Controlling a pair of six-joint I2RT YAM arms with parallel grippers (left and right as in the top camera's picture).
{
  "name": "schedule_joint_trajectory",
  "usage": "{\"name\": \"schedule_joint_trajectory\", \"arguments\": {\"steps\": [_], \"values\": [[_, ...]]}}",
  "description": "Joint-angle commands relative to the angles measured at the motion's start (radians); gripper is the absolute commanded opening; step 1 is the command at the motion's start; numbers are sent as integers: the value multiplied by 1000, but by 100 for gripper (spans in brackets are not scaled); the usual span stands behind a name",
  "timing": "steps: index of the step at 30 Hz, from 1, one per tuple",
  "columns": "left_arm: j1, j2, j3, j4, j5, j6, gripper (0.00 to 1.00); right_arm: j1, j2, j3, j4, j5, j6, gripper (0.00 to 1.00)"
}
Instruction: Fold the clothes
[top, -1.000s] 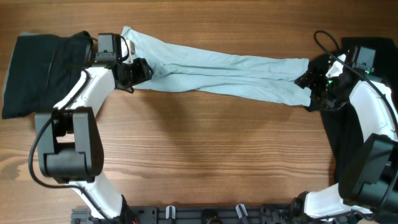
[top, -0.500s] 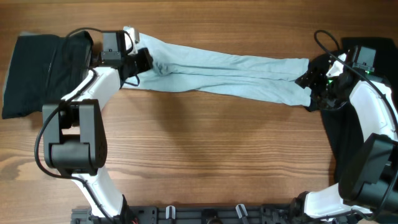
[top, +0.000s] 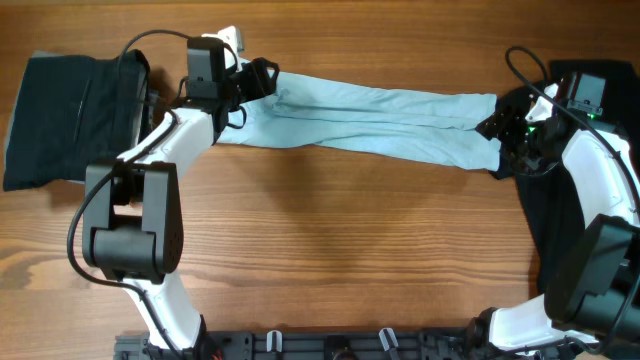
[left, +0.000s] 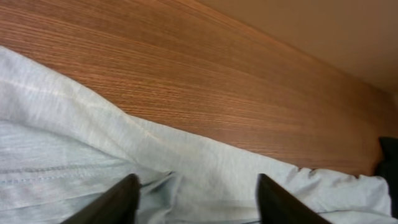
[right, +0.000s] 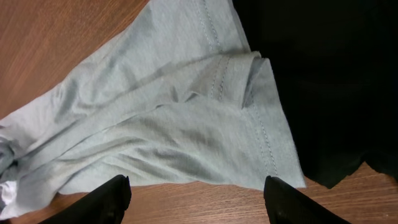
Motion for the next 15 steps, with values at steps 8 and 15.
{"name": "schedule_joint_trajectory", "arguments": {"steps": [8,15], "values": [[176,-138,7,-555,-16,38,56,3,13,15,-88,-14,-142,77],[254,-58,-4,-734,-176,87,80,3,13,15,-151,-31,-212,78]]}}
